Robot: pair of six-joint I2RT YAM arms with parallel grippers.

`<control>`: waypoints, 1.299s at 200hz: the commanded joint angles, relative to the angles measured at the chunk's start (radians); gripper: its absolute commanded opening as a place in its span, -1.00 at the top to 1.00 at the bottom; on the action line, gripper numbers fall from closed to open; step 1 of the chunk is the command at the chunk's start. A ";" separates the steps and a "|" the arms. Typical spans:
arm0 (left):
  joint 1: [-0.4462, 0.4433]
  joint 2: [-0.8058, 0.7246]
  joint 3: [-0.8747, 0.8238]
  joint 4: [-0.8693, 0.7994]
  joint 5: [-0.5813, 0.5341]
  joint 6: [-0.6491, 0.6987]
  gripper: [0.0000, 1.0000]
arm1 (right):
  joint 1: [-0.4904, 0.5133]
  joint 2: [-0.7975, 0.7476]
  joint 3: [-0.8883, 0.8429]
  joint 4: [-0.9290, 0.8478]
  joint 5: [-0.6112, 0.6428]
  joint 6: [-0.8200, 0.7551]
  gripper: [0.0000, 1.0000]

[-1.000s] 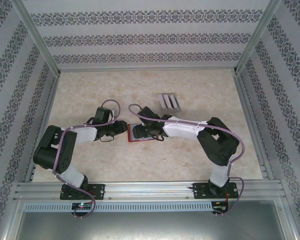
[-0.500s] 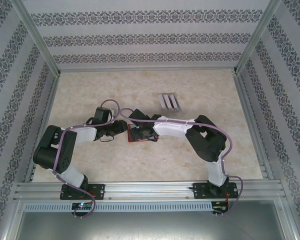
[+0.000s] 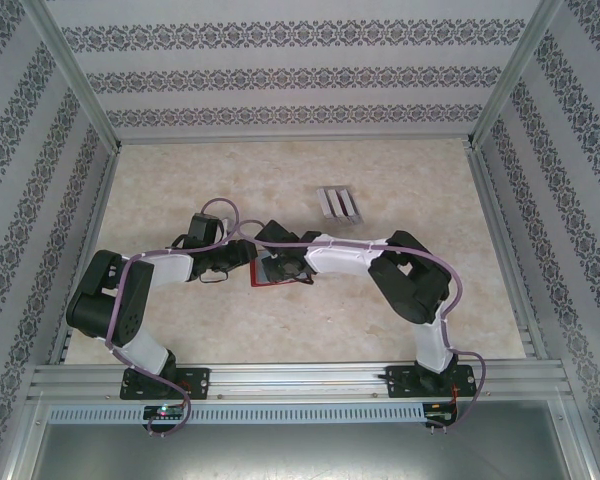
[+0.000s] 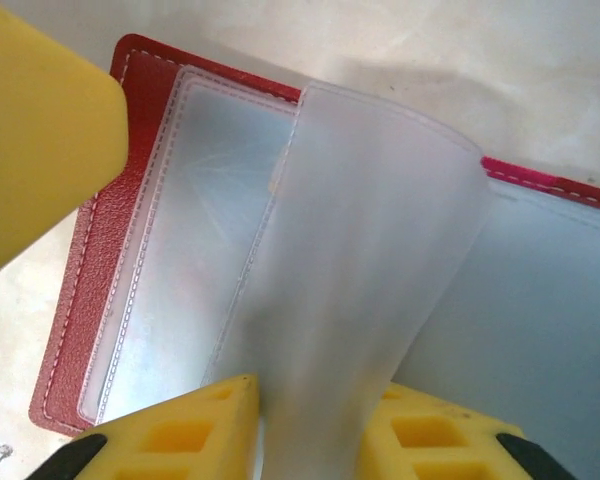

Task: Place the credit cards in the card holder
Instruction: Flip over the card slot on the card holder.

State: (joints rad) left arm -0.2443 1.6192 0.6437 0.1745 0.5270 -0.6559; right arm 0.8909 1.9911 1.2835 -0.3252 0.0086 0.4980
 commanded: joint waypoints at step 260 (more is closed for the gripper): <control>-0.076 -0.216 -0.102 -0.037 -0.073 0.087 0.45 | -0.087 -0.062 -0.188 0.323 -0.287 0.029 0.45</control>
State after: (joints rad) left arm -0.3149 1.4117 0.5388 0.0677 0.3965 -0.6083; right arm 0.8131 1.9320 1.1034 -0.0235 -0.2531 0.5205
